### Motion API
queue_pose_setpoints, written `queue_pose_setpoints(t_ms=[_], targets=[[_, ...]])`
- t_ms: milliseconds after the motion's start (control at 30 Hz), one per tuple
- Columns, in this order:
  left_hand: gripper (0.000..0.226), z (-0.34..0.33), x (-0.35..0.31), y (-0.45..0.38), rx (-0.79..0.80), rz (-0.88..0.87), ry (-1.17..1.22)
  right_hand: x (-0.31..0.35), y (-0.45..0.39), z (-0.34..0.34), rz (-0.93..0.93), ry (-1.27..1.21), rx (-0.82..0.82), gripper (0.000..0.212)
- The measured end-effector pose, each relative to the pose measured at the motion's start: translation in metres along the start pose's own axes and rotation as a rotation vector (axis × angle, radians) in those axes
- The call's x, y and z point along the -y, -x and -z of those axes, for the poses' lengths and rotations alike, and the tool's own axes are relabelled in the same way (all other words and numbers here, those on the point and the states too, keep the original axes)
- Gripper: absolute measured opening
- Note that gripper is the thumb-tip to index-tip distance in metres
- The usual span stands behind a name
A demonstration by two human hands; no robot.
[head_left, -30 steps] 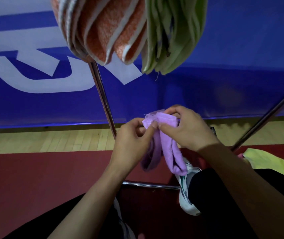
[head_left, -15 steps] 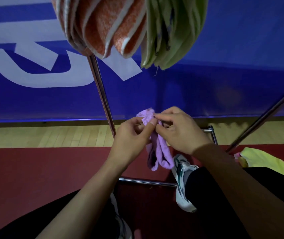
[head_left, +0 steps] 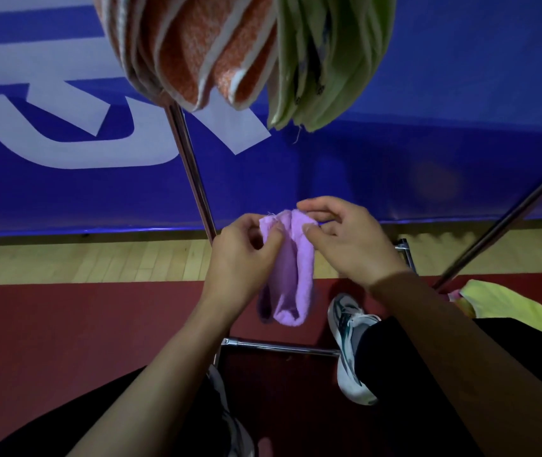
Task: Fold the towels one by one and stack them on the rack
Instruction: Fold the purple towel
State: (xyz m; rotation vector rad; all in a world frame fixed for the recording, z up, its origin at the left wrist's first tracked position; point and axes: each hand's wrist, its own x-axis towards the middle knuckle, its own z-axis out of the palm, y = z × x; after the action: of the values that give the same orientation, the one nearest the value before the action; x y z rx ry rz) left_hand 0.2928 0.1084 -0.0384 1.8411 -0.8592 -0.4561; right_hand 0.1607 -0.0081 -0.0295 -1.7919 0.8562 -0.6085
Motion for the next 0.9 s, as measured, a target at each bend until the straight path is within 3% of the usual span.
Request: queue_pose_setpoints(t_ms=[167, 567, 767, 900], targets=[[0.017, -0.001, -0.003, 0.004, 0.009, -0.065, -0.102, -0.003, -0.006, 0.002, -0.051, -0.123, -0.105, 0.012], [0.021, -0.002, -0.004, 0.008, 0.033, -0.034, -0.027, 0.011, 0.011, -0.016, 0.035, -0.109, 0.038, 0.014], [0.013, 0.003, -0.003, 0.005, 0.054, -0.035, 0.150, 0.019, 0.012, -0.005, 0.015, -0.221, 0.229, 0.024], [0.014, 0.005, -0.008, 0.005, 0.145, -0.008, 0.173, 0.009, 0.010, -0.006, 0.102, 0.156, 0.016, 0.024]])
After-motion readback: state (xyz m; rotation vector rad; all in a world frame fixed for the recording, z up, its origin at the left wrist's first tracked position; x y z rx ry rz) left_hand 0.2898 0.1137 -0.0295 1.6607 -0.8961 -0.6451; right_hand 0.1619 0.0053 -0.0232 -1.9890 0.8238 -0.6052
